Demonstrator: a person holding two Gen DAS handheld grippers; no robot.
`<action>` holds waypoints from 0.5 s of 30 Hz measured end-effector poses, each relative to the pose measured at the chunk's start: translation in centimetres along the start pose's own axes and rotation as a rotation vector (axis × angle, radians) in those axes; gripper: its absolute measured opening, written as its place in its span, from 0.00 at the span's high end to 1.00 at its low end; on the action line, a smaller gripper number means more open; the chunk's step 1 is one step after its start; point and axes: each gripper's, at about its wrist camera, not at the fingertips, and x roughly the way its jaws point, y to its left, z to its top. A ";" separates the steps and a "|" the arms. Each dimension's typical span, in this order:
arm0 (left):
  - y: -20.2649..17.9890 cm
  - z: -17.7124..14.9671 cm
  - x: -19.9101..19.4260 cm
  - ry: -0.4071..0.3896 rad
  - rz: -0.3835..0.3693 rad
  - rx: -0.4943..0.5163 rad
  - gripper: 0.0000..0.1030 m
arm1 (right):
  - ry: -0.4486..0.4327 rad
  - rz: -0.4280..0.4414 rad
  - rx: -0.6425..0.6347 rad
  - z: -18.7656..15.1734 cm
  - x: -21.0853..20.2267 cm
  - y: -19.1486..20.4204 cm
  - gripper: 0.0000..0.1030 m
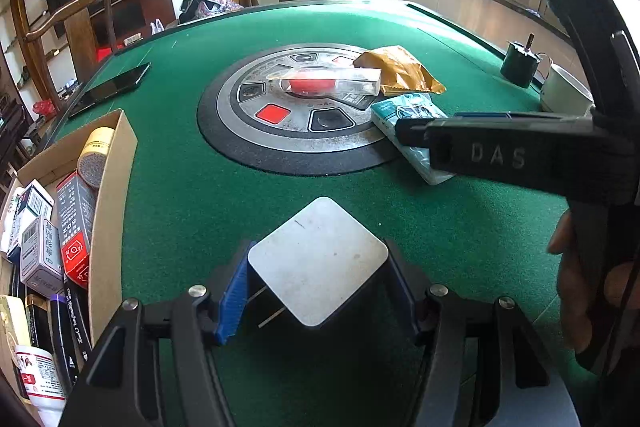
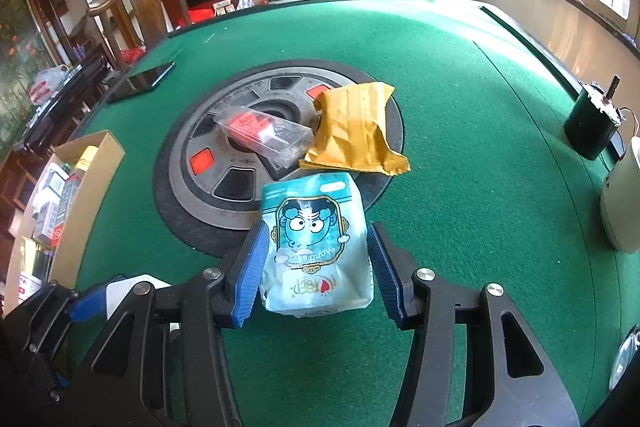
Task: Organize objects
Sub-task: 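Lift the charger and snack bag and carry both toward the cardboard tray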
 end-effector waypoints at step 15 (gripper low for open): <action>0.0 0.0 0.0 -0.001 0.003 0.002 0.39 | -0.001 -0.066 -0.016 -0.8 0.7 0.3 0.50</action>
